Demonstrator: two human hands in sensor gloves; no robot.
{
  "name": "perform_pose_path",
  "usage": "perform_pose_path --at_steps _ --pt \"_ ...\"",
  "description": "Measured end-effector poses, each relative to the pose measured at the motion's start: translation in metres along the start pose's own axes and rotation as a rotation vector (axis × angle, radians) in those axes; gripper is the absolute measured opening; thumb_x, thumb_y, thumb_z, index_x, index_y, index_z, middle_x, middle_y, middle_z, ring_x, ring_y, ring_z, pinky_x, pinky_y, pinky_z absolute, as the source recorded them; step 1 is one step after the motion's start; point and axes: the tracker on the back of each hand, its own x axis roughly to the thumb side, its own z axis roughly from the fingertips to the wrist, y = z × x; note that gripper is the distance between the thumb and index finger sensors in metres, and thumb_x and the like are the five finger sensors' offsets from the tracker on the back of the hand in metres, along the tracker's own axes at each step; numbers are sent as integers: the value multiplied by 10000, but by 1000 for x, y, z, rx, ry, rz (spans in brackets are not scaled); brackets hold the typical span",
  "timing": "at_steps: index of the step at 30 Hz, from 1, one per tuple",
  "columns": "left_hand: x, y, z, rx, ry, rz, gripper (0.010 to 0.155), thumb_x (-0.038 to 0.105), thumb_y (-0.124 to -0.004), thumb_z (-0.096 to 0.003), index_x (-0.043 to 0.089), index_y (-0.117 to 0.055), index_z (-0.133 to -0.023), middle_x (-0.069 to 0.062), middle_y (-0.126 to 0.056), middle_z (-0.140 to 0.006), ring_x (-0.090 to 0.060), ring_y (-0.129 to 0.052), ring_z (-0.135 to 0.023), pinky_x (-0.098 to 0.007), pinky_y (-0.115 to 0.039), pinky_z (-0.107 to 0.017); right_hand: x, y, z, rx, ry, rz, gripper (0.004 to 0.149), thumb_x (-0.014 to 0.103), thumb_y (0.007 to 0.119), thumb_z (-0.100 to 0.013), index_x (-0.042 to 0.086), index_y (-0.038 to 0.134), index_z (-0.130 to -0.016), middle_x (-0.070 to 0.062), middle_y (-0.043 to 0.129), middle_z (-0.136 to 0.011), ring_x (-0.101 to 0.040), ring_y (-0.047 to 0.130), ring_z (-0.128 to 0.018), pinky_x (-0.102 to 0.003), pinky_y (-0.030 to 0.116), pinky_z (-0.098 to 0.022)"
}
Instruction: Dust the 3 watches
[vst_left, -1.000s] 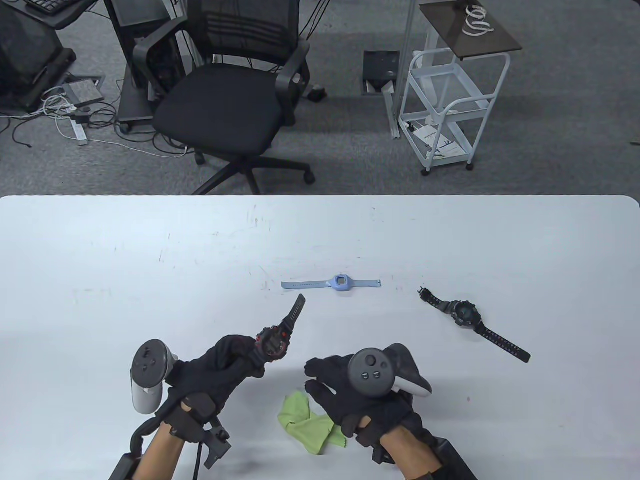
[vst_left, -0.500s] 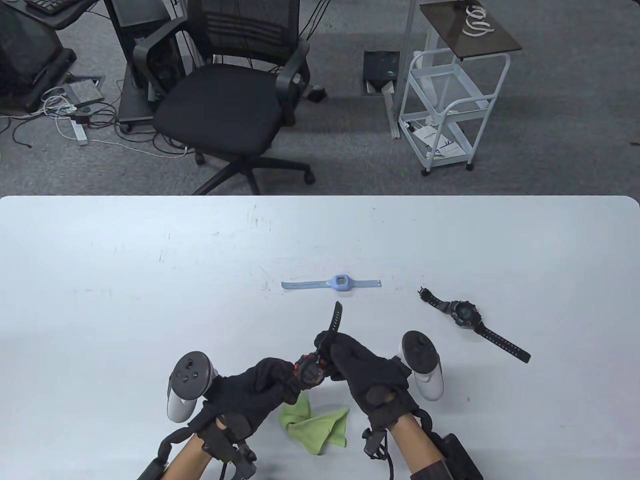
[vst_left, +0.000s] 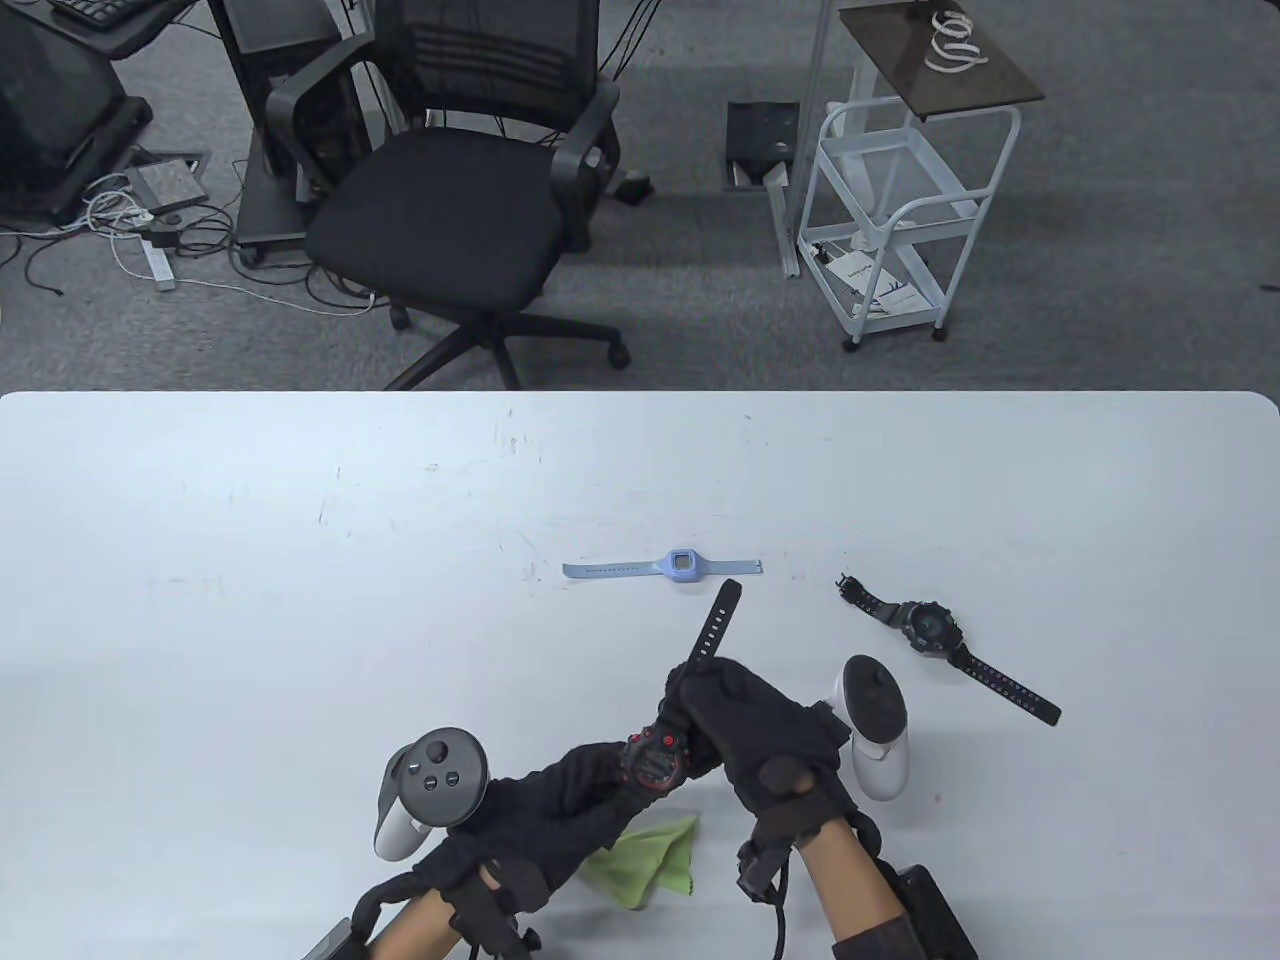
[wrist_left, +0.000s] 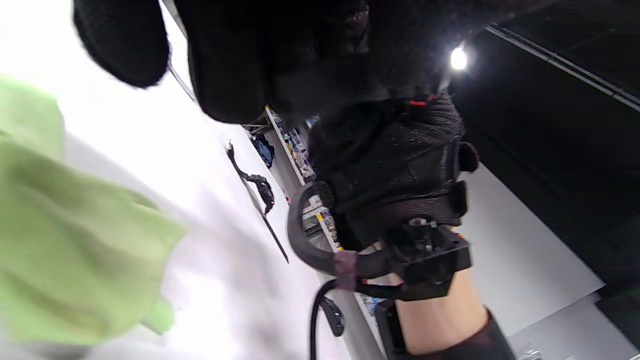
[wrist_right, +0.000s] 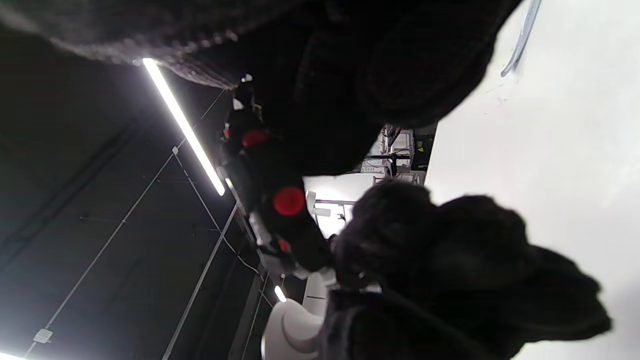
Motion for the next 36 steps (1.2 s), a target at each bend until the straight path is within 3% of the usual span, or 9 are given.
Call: perform_pose_path --at_steps 6,11,15,22,25,30,36 --pt "4 7 3 20 -17 -169 670 462 -784 -534 102 -618 -1073 -169 -795 -997 -426 -886 -807 -716 -670 -613 6 -13 5 -56 -23 -44 456 509 700 -695 169 698 -999 -2 862 -874 -119 1012 -612 -366 876 -441" --pt "12 -5 -1 -129 -23 -458 539 427 -817 -524 168 -785 -995 -160 -824 -995 -439 -858 -845 -727 -652 -629 4 -27 10 -114 0 -70 458 506 699 -695 170 685 -1007 -1 852 -886 -123 1005 -627 -373 870 -455" --pt "13 -21 -5 -308 15 -680 561 426 -830 -507 150 -834 -995 -153 -776 -1064 -449 -782 -934 -739 -618 -653 3 -33 12 -143 3 -85 456 504 697 -695 171 683 -1007 -4 850 -888 -130 1000 -637 -380 865 -466" --pt "9 -40 -8 -416 54 -823 684 488 -877 -481 111 -774 -1043 -173 -699 -1108 -454 -724 -973 -740 -598 -667 3 -33 12 -137 9 -79 457 503 697 -695 170 683 -1007 -3 850 -888 -133 998 -643 -386 861 -474" --pt "9 -47 -8 -392 19 -933 668 495 -913 -464 140 -800 -1018 -151 -738 -1081 -432 -767 -946 -724 -619 -664 3 -31 11 -127 18 -64 455 501 697 -696 171 683 -1007 -5 850 -889 -135 997 -647 -388 860 -477" --pt "8 -55 -9 -308 -30 -1042 519 423 -930 -460 187 -883 -919 -102 -850 -986 -388 -874 -860 -692 -673 -650 2 -28 10 -104 33 -55 458 499 697 -696 170 675 -1014 -7 843 -899 -142 991 -662 -395 855 -486" --pt "2 -47 -12 -270 -21 -954 427 385 -896 -474 198 -912 -857 -68 -898 -933 -368 -931 -802 -671 -711 -632 2 -29 10 -90 32 -49 458 491 705 -692 172 666 -1019 -5 835 -907 -147 984 -677 -400 851 -496"
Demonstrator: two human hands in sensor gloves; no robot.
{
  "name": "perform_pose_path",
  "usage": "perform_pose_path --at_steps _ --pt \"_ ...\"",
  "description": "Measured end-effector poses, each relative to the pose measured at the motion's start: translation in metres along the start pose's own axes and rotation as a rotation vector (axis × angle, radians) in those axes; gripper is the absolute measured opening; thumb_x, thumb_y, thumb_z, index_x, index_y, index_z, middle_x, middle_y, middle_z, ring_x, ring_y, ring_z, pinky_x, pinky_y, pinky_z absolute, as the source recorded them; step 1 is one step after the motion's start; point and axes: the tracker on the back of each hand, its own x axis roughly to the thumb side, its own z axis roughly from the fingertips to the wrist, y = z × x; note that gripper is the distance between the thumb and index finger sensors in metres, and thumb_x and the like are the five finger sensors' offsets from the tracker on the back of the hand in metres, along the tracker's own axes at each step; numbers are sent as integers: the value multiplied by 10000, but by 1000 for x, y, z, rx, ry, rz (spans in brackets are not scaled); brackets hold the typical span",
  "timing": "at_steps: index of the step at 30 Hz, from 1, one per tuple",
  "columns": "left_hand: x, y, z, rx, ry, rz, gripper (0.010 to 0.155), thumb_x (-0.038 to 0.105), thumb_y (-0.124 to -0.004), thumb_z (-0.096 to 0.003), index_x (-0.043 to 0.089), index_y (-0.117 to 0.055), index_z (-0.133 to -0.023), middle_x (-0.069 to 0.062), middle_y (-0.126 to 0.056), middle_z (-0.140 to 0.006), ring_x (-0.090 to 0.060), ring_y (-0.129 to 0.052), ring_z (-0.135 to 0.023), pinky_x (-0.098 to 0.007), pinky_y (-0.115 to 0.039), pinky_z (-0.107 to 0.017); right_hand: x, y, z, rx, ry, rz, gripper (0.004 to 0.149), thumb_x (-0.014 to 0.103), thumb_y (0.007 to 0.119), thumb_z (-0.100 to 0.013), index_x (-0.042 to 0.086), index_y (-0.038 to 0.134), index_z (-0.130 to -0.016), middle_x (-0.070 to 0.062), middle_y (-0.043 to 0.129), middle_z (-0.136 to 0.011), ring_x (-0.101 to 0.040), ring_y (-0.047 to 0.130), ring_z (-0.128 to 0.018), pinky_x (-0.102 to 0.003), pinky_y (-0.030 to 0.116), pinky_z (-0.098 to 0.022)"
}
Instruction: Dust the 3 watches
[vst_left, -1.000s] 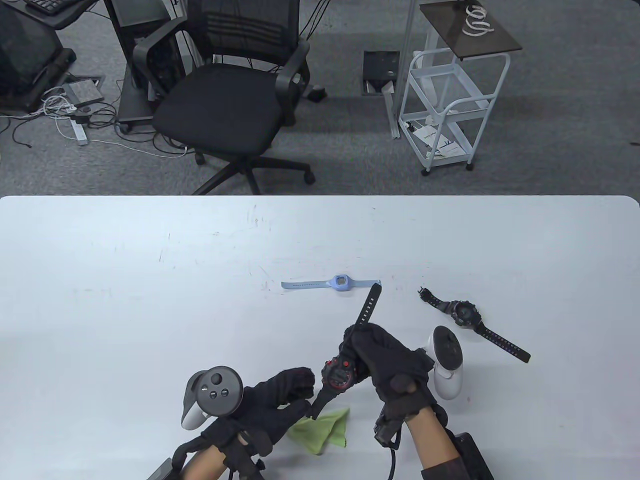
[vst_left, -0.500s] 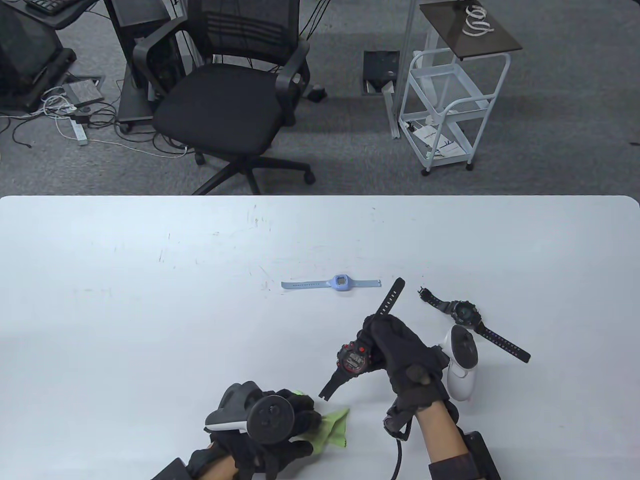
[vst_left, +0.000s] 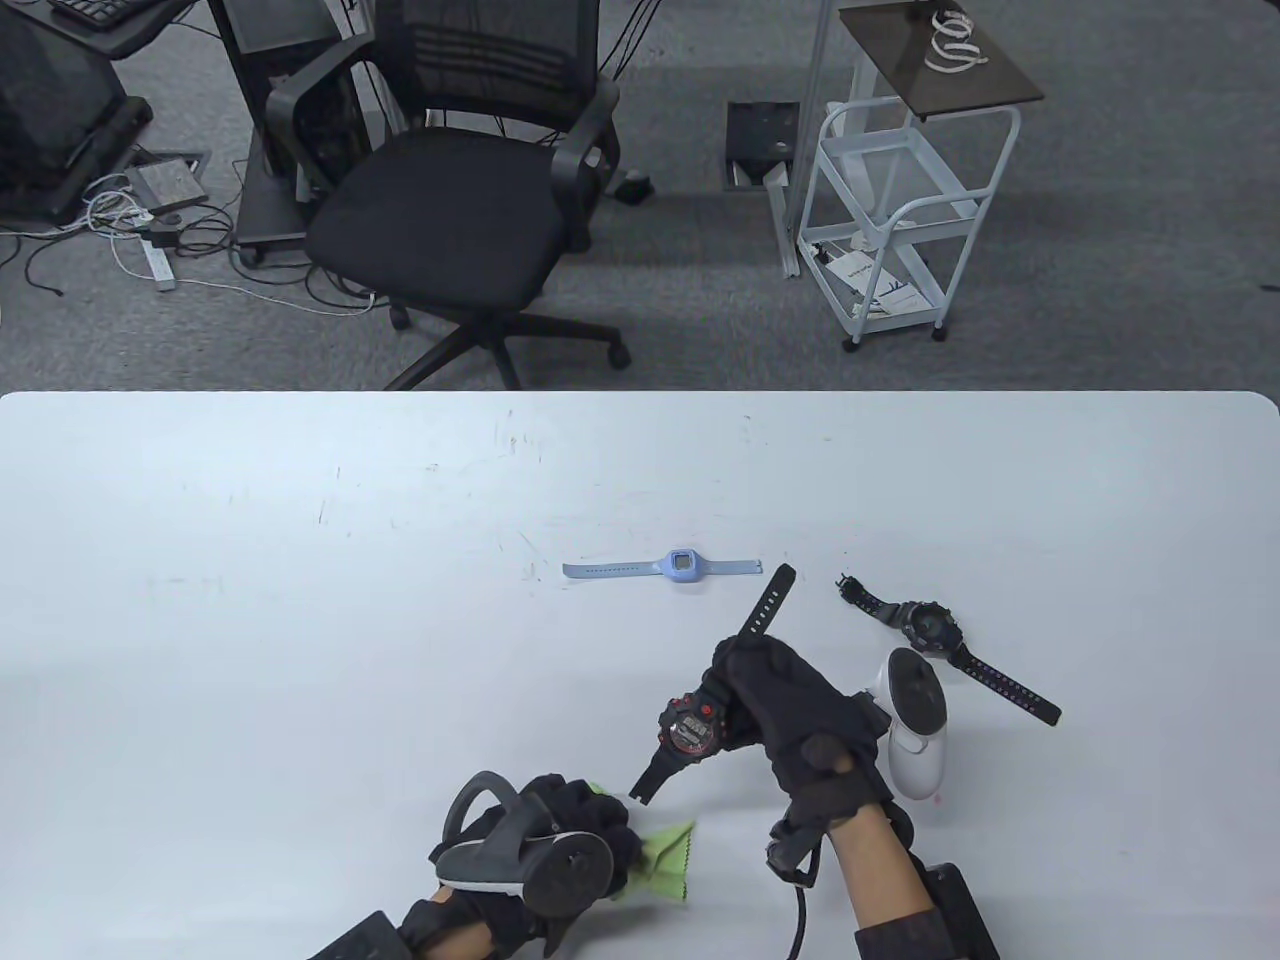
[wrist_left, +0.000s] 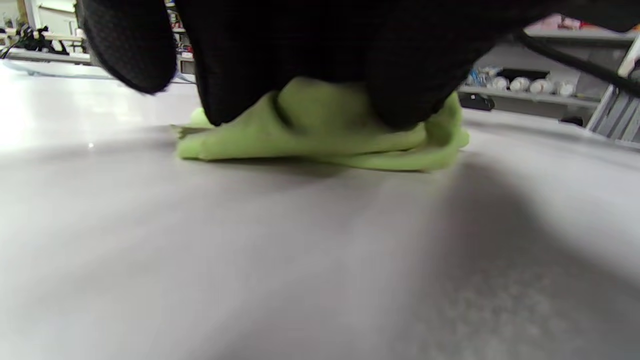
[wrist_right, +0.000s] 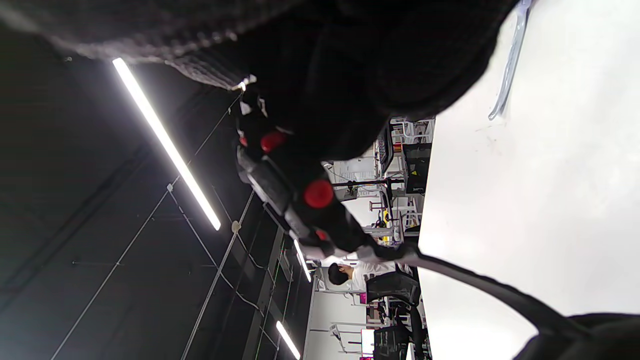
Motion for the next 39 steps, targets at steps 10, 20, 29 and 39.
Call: perform_pose_path --at_steps 10,20,29,39 --pt "-72 27 35 219 133 750 418 369 -878 -489 188 -914 -865 -88 -909 -936 -388 -953 -787 -683 -713 -622 6 -4 1 3 -66 -101 459 492 694 -691 177 660 -1023 -3 829 -911 -147 978 -680 -401 844 -501" --pt "-94 32 47 358 60 1073 425 384 -870 -499 192 -900 -878 -90 -901 -948 -407 -936 -831 -696 -698 -635 6 3 0 47 -69 -69 454 471 684 -675 188 653 -1029 2 820 -921 -146 966 -699 -409 835 -521" --pt "-76 22 37 401 31 1176 433 389 -862 -509 168 -878 -880 -110 -836 -1009 -451 -911 -860 -706 -691 -637 2 17 -3 89 -46 -10 447 457 682 -663 223 652 -1042 10 809 -937 -157 949 -733 -429 817 -551" --pt "-48 11 25 418 30 1293 450 391 -839 -519 137 -818 -890 -136 -782 -1017 -455 -945 -815 -707 -720 -615 -4 34 -3 37 -38 35 437 467 697 -661 281 650 -1053 16 799 -954 -123 961 -713 -406 837 -536"
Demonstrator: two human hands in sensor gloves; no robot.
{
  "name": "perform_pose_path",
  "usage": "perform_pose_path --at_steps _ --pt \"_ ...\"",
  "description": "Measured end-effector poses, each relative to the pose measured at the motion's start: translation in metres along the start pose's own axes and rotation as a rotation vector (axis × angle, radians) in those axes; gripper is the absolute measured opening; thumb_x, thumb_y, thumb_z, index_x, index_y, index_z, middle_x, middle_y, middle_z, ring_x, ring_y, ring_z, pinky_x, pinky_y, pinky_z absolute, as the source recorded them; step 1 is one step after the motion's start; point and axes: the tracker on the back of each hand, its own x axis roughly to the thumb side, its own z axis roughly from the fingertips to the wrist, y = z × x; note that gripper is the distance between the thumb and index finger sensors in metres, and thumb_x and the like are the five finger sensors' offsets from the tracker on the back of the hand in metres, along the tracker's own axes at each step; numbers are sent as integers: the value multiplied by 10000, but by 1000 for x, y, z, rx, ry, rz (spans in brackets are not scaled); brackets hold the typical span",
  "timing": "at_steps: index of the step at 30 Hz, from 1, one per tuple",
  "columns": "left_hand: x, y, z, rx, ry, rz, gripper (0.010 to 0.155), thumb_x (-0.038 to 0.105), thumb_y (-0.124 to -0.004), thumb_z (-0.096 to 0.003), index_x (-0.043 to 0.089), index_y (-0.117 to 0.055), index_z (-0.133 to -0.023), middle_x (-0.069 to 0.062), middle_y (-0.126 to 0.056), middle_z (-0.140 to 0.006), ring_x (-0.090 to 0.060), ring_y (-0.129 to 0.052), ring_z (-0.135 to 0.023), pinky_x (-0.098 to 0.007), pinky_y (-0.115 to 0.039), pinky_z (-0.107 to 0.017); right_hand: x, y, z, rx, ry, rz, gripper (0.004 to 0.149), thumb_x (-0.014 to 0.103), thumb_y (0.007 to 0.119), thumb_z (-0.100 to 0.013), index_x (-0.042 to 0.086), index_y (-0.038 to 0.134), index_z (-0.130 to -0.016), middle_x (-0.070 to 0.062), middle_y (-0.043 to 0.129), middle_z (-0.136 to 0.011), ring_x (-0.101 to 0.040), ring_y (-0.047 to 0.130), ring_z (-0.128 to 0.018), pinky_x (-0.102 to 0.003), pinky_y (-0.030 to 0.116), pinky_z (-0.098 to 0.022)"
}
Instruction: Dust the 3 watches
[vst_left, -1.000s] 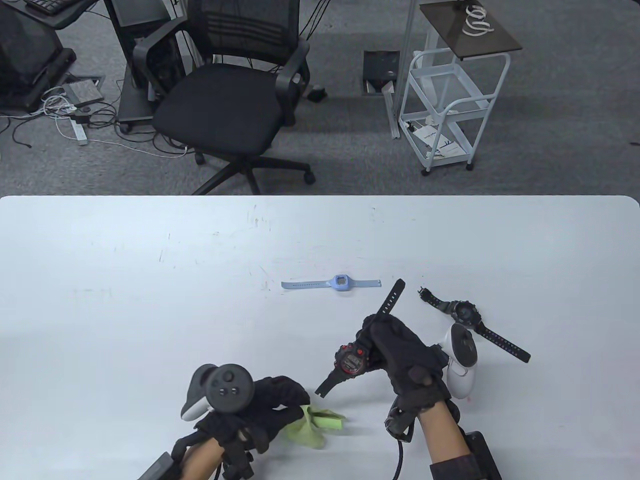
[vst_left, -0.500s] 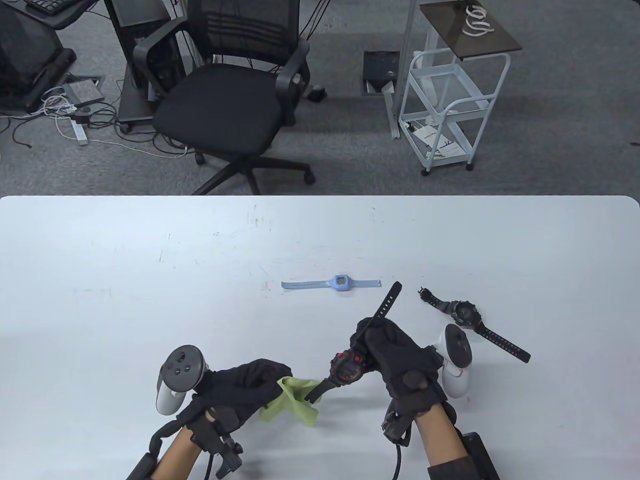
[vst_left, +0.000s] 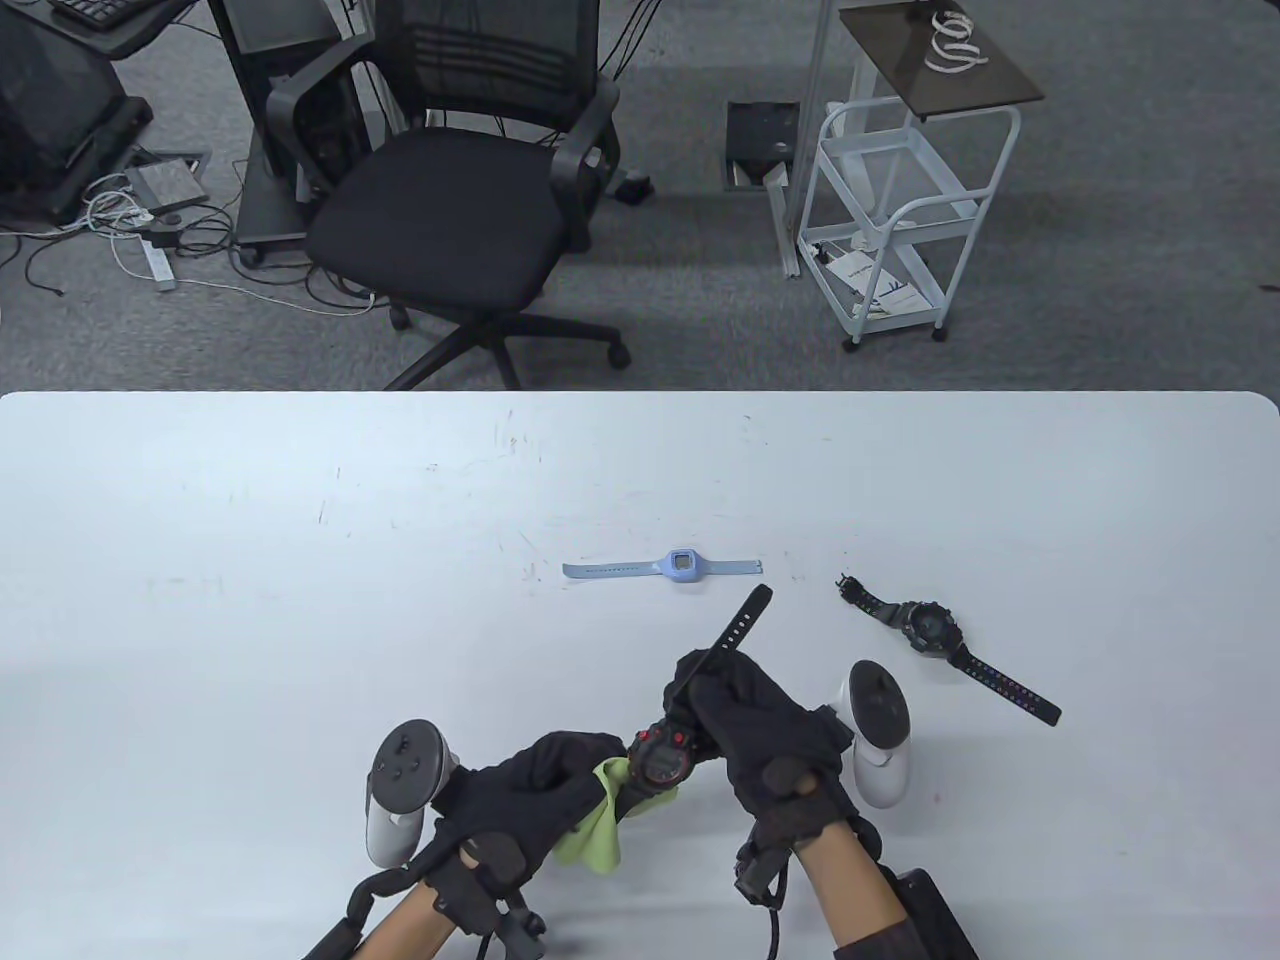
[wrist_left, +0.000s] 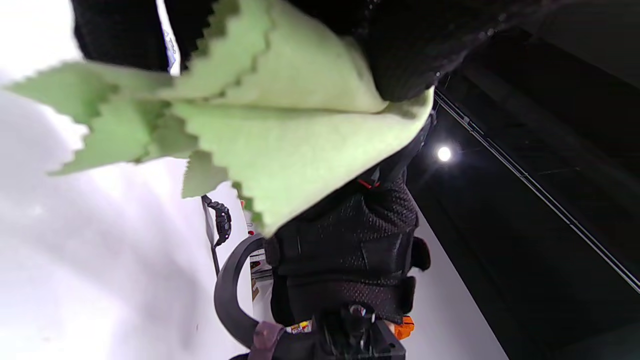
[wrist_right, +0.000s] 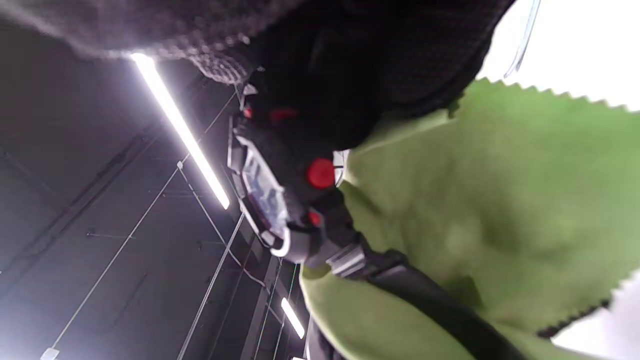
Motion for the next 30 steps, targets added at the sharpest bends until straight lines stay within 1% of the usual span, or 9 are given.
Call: perform_pose_path --at_steps 4,9,11,13,16,19,22,26,30 --pt "-1 -7 1 18 30 -5 486 414 -866 -506 131 -781 -891 -157 -764 -1011 -429 -991 -760 -693 -759 -590 0 4 2 -50 -11 33 433 467 707 -657 295 653 -1050 22 799 -959 -113 967 -711 -403 840 -539" --pt "-1 -9 1 25 47 -25 635 421 -877 -499 94 -656 -997 -204 -690 -1048 -372 -1025 -697 -664 -786 -574 -4 8 2 -50 4 -4 434 464 706 -654 298 651 -1051 24 795 -962 -112 965 -718 -403 840 -544" --pt "-3 -10 1 -6 54 -4 688 418 -863 -506 81 -605 -1048 -210 -685 -1061 -366 -1014 -712 -682 -770 -578 -5 9 2 -55 8 -17 434 463 706 -654 298 649 -1051 25 793 -964 -110 968 -718 -402 841 -545" --pt "-5 -13 -1 -74 59 20 690 402 -831 -520 82 -579 -1077 -214 -669 -1081 -368 -973 -758 -704 -744 -588 -6 10 2 -58 12 -25 433 463 706 -654 299 649 -1050 24 793 -965 -108 969 -720 -399 843 -545" --pt "-6 -20 -2 -161 63 46 667 379 -798 -528 83 -591 -1089 -210 -711 -1070 -357 -970 -748 -716 -731 -588 -7 12 2 -70 11 -51 434 459 706 -655 292 646 -1051 24 792 -964 -102 974 -722 -394 846 -549" --pt "-4 -22 -3 -134 62 -16 546 299 -777 -521 86 -725 -1022 -167 -859 -969 -315 -1027 -650 -679 -775 -565 -6 15 2 -53 14 -38 435 458 705 -657 282 644 -1050 24 793 -964 -107 977 -730 -398 846 -555" --pt "-2 -19 -2 -63 59 -91 504 290 -795 -497 73 -800 -952 -132 -979 -810 -266 -1080 -516 -618 -844 -505 -6 16 1 -33 14 -39 439 460 702 -661 266 642 -1050 22 793 -964 -118 975 -743 -405 842 -561" --pt "4 -12 0 -17 44 -205 477 314 -801 -481 61 -847 -883 -114 -1023 -692 -228 -1096 -410 -565 -890 -441 -3 16 0 -2 0 -26 442 464 695 -667 253 636 -1051 23 793 -966 -145 968 -766 -421 834 -570" --pt "8 -9 1 8 30 -276 465 358 -785 -481 60 -872 -827 -102 -1031 -618 -221 -1098 -346 -550 -900 -402 1 16 0 18 -14 -30 445 470 685 -672 239 634 -1049 18 793 -968 -169 960 -782 -438 823 -579"
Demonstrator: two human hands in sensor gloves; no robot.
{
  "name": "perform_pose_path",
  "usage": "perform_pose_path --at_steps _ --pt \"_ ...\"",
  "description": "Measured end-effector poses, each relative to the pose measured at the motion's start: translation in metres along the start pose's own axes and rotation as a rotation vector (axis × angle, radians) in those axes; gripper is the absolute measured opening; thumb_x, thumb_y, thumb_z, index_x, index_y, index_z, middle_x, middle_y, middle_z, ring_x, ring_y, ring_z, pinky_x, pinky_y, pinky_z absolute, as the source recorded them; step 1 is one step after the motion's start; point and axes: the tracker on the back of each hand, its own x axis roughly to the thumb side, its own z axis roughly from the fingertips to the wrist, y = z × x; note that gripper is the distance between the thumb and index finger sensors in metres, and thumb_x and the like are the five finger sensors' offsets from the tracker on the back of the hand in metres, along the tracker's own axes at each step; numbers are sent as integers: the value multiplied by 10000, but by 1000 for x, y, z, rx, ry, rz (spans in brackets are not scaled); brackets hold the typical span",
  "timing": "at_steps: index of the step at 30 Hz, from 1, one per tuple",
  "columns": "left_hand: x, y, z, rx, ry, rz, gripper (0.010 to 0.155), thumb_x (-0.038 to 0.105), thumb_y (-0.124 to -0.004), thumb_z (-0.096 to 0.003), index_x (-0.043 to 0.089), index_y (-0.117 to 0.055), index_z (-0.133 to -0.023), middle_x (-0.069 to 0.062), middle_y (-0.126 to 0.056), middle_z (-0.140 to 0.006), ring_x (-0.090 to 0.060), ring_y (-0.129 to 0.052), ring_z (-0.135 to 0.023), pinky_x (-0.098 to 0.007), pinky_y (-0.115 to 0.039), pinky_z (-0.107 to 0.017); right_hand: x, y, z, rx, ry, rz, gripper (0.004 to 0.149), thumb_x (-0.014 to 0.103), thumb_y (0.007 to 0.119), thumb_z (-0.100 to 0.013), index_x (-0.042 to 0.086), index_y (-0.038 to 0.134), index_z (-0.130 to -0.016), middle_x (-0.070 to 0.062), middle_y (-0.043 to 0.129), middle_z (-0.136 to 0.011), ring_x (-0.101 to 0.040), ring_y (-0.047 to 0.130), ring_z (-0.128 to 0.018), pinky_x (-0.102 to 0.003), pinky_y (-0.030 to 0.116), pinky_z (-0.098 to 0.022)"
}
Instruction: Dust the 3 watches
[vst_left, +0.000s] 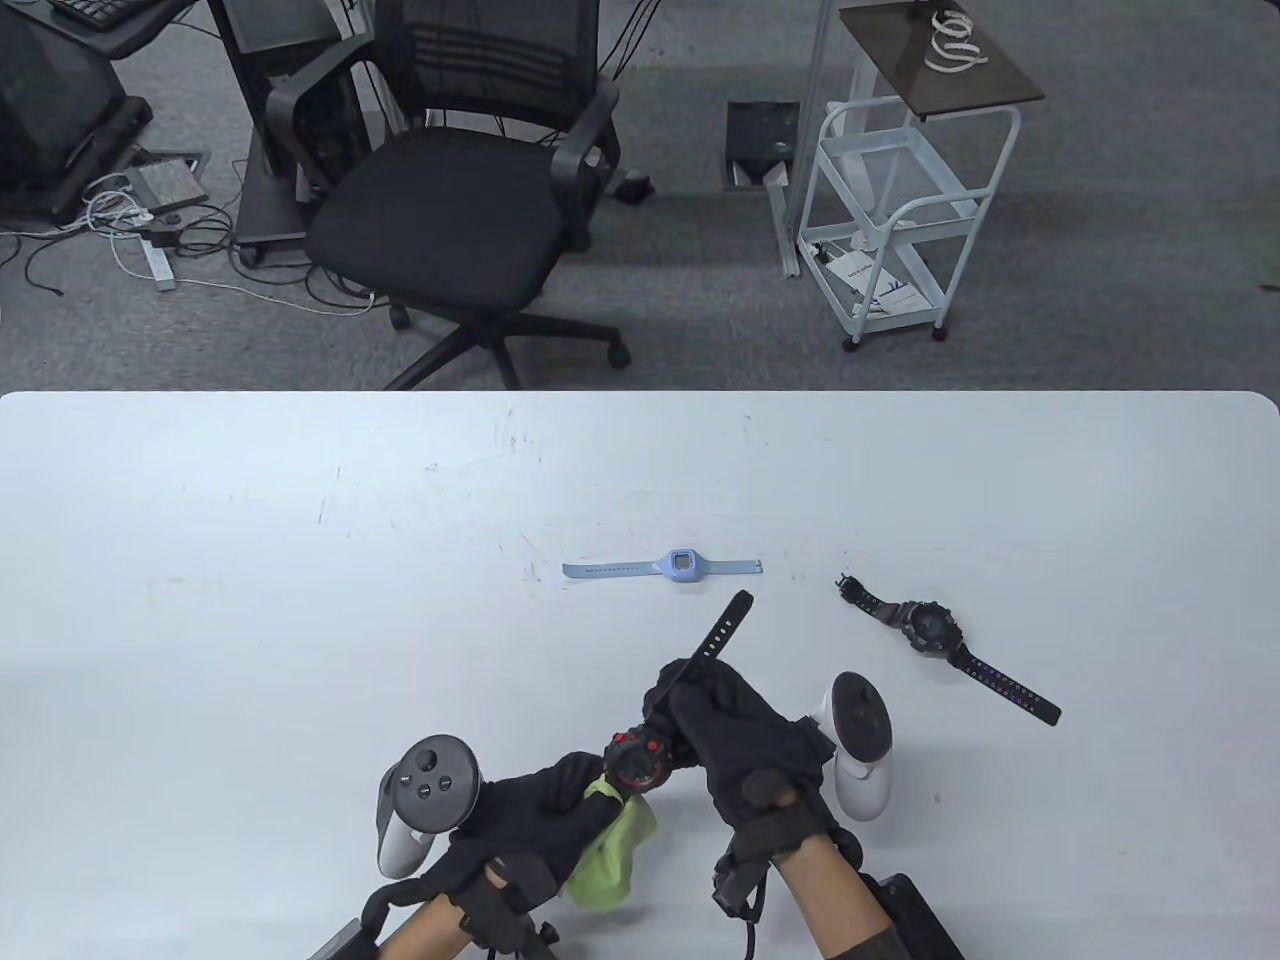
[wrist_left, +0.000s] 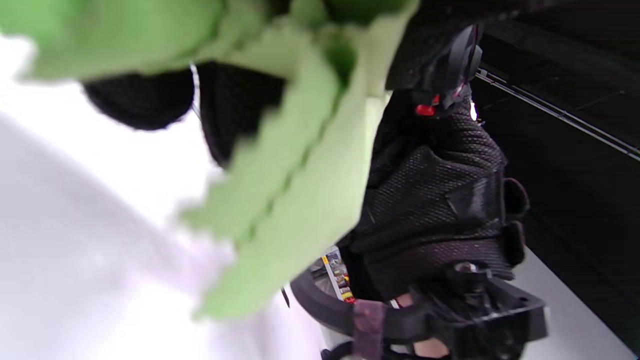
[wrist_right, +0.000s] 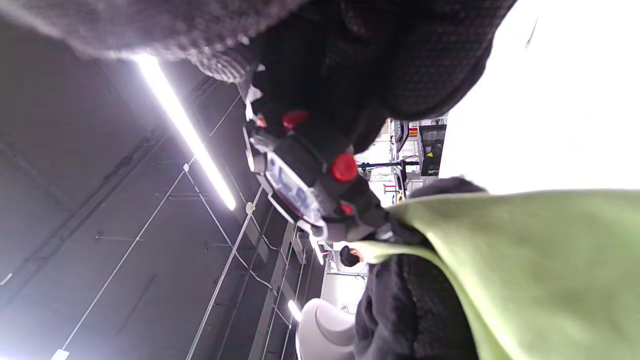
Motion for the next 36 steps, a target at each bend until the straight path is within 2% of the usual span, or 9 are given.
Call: perform_pose_path --at_steps 5,10,15,23,26,30,36 --pt "3 6 2 32 -24 -37 449 440 -806 -485 92 -919 -746 -79 -1032 -544 -224 -1085 -317 -549 -898 -400 2 -3 1 -5 -7 -1 442 471 682 -675 238 633 -1048 20 793 -970 -174 956 -781 -442 819 -581" --pt "3 8 2 17 -30 -33 456 365 -827 -475 94 -884 -838 -125 -1000 -656 -260 -1077 -417 -573 -871 -454 1 -3 1 -2 3 0 444 468 683 -674 237 630 -1049 19 792 -973 -177 952 -785 -444 816 -584" --pt "0 9 0 0 -1 -15 472 297 -824 -476 86 -843 -898 -125 -980 -683 -263 -1069 -425 -572 -866 -461 0 -3 0 8 10 21 444 466 683 -674 237 630 -1050 17 789 -978 -189 945 -797 -453 809 -590" --pt "1 16 5 88 3 -102 442 436 -862 -466 102 -925 -749 -80 -1034 -534 -218 -1086 -306 -537 -904 -404 2 -5 1 -14 -10 9 440 464 687 -673 238 637 -1047 16 790 -979 -190 944 -798 -452 809 -591" --pt "3 19 5 84 -1 -121 440 435 -870 -463 111 -928 -754 -80 -1035 -548 -234 -1084 -329 -551 -892 -422 1 -5 1 -14 -7 13 440 465 687 -673 240 637 -1047 19 791 -979 -191 943 -800 -453 808 -592" --pt "3 20 4 64 7 -86 450 328 -860 -465 106 -888 -855 -115 -1002 -661 -267 -1078 -419 -575 -866 -462 1 -5 1 -15 -5 32 441 464 688 -673 240 635 -1050 18 789 -984 -197 940 -808 -456 807 -595" --pt "1 21 4 68 22 -107 445 382 -871 -456 109 -905 -807 -92 -1024 -601 -238 -1090 -365 -554 -890 -431 1 -6 1 -17 -5 28 440 463 690 -674 238 637 -1049 15 789 -984 -198 940 -808 -456 807 -594"
